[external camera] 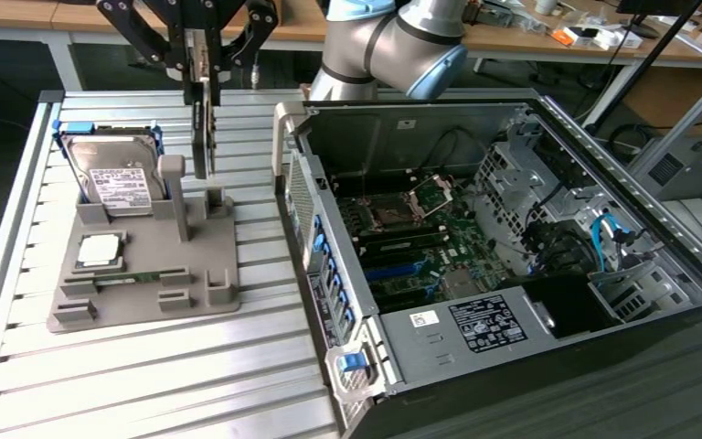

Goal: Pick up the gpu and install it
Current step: 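Pick up the gpu and move the gpu toward the slot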

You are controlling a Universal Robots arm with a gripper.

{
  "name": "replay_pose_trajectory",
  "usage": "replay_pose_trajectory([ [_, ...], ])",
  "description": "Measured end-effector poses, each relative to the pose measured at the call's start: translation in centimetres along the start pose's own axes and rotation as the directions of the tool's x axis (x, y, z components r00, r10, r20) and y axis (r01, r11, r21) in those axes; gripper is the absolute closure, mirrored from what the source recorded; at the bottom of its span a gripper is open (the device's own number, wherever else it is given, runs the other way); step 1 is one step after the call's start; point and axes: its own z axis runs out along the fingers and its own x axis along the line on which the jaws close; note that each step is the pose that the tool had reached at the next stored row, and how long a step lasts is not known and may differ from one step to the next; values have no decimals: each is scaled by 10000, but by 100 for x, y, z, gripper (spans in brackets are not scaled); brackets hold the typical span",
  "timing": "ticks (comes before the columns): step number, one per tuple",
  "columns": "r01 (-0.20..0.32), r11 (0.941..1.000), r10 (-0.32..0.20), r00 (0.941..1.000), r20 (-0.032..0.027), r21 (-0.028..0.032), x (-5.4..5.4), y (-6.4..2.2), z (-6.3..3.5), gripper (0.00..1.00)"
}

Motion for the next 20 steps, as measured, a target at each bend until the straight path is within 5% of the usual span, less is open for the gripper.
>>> replay_pose_trajectory([
  [20, 0, 10000, 0, 10000, -1, 0, -3, 10, -133, 73],
])
